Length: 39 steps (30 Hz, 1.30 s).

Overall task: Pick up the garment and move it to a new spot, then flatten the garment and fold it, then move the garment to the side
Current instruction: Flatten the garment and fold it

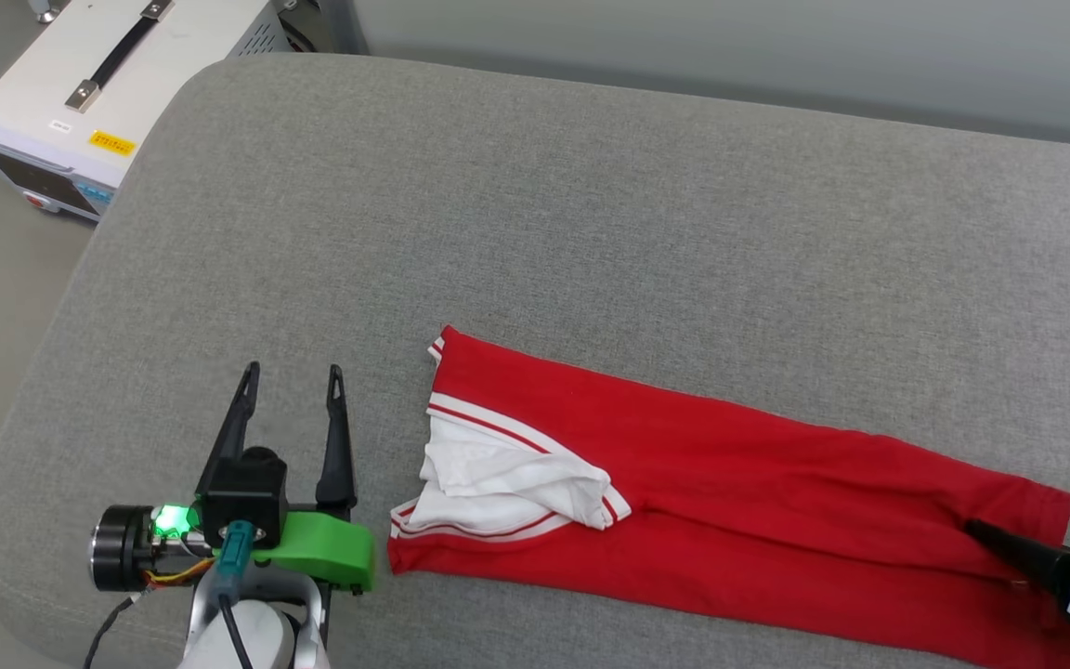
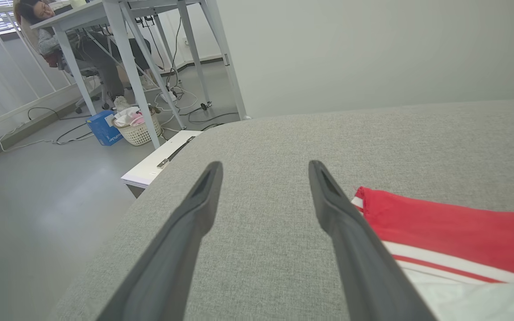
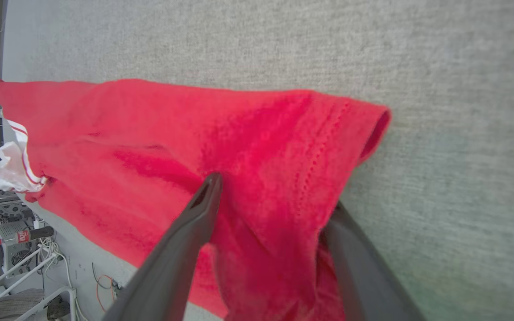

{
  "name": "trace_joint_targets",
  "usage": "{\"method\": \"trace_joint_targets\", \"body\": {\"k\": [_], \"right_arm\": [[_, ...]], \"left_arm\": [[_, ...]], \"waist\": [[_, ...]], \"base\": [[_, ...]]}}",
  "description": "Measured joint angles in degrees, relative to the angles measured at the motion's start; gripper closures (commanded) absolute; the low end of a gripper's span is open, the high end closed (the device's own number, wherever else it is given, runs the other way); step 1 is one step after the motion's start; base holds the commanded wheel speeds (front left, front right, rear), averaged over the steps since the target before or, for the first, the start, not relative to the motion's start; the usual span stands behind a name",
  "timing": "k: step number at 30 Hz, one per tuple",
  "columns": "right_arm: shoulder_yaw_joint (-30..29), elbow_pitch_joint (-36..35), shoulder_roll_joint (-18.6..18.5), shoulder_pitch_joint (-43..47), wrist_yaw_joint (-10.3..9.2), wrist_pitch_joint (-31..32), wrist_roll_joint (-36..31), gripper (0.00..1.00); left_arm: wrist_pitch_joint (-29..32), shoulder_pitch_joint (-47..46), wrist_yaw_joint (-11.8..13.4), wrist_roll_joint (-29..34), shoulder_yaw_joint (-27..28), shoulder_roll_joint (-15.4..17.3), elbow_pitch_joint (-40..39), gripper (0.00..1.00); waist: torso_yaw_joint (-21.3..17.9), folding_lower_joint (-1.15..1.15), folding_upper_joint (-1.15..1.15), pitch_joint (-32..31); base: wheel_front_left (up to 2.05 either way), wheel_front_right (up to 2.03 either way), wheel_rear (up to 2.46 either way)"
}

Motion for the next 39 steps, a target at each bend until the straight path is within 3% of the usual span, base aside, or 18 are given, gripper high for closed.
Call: {"method": "trace_joint_targets", "body": {"k": [6, 7, 8, 9, 20, 30, 39], "right_arm": [[3.11, 1.49, 0.24, -0.99, 0.0, -0.66, -1.04, 0.0], [3.72, 1.83, 0.1, -1.05, 0.01, -0.71, -1.1, 0.11], [4.15, 2.27, -0.04, -1.11, 0.01, -1.2, -1.32, 0.71], [4.49, 2.74, -0.13, -1.21, 0.01, -1.7, -1.42, 1.0], [6.3, 5.21, -2.26, -1.34, 0.08, -5.71, -0.94, 1.0], [3.19, 6.94, -11.38, 0.6, 0.02, -7.71, -0.56, 1.0], [2.49, -4.28, -11.79, 3.39, 0.01, -5.03, 3.99, 1.0]], "left_arm": [[0.0, 2.07, -3.45, 4.28, 3.97, -4.59, -0.25, 0.0], [0.0, 2.49, -3.97, 4.91, 4.66, -5.17, -0.19, 0.0], [0.0, 2.9, -4.54, 5.53, 5.28, -5.66, -0.09, 0.0], [0.0, 3.32, -5.05, 6.2, 5.84, -6.14, -0.03, 0.0], [0.0, 5.79, -9.83, 11.67, 7.81, -8.29, 0.52, 0.0], [0.0, 7.88, -11.31, 13.68, 8.88, -8.8, 0.47, 0.0], [0.0, 9.99, -11.82, 13.84, 10.0, -8.99, 0.52, 0.0]], "waist": [[0.1, 0.0, 0.0, -0.36], [0.06, 0.0, 0.0, -0.46], [0.0, 0.0, 0.0, -0.58], [-0.07, 0.0, 0.0, -0.72], [-1.58, 0.0, 0.0, -3.23], [-3.33, 0.0, 0.0, -5.94], [-4.5, 0.0, 0.0, -8.25]], "base": [[0.0, 0.0, 0.0], [0.0, 0.0, 0.0], [0.0, 0.0, 0.0], [0.0, 0.0, 0.0], [0.0, 0.0, 0.0], [0.0, 0.0, 0.0], [0.0, 0.0, 0.0]]}}
